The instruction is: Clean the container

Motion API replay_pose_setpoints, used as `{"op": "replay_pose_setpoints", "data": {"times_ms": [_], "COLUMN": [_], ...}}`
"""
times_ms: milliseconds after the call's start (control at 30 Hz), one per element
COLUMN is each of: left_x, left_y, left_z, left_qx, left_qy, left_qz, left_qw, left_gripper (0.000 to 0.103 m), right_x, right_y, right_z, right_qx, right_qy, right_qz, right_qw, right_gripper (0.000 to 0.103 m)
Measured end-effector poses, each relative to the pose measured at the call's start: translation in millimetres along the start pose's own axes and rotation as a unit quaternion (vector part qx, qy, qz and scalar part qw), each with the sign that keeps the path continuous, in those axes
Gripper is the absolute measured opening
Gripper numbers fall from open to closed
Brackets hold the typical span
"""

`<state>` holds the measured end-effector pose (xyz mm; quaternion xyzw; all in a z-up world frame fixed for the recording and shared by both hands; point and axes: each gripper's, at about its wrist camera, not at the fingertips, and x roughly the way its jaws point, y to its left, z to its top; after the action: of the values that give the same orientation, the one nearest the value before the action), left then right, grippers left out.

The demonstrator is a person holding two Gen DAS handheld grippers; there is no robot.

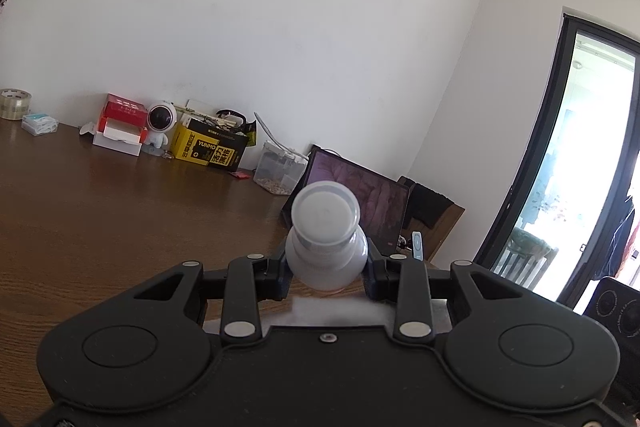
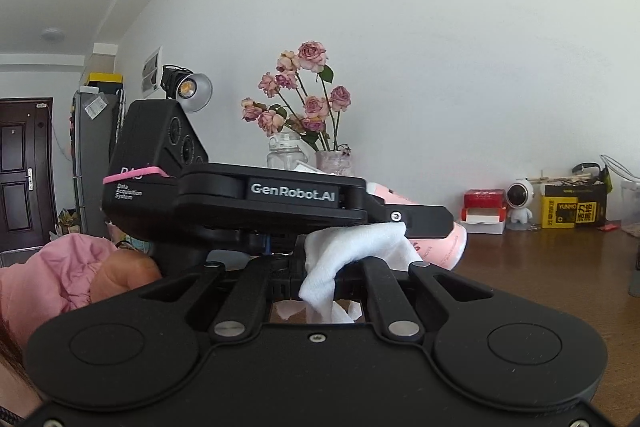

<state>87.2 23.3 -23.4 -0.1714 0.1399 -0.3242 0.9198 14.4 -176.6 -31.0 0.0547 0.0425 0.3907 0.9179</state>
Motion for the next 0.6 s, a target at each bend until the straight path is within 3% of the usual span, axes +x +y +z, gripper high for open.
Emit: {"op": "replay_pose_setpoints", "data": {"times_ms": [167, 300, 600], "left_x": [-6.3, -9.4, -16.7], "left_y": [3.7, 14.5, 0.3], "left_z": [0.2, -1.8, -7.6], "left_qx": [0.002, -0.014, -0.005], "left_qy": [-0.004, 0.001, 0.016], "left_qz": [0.003, 0.005, -0.049], "left_qw": [1.0, 0.9999, 0.9987], "left_gripper": [0.033, 0.033, 0.033], "right_x": [-11.9, -27.1, -17.9], "right_y": [-21.0, -39.5, -73.0], "right_z": [-1.4, 4.3, 22.8], "right_qx": [0.019, 0.035, 0.058], "right_qy": [-0.003, -0.021, -0.031], "right_qz": [-0.033, -0.029, -0.014], "right_qw": [0.999, 0.999, 0.998], "right_gripper": [0.007, 0.007, 0.007]}}
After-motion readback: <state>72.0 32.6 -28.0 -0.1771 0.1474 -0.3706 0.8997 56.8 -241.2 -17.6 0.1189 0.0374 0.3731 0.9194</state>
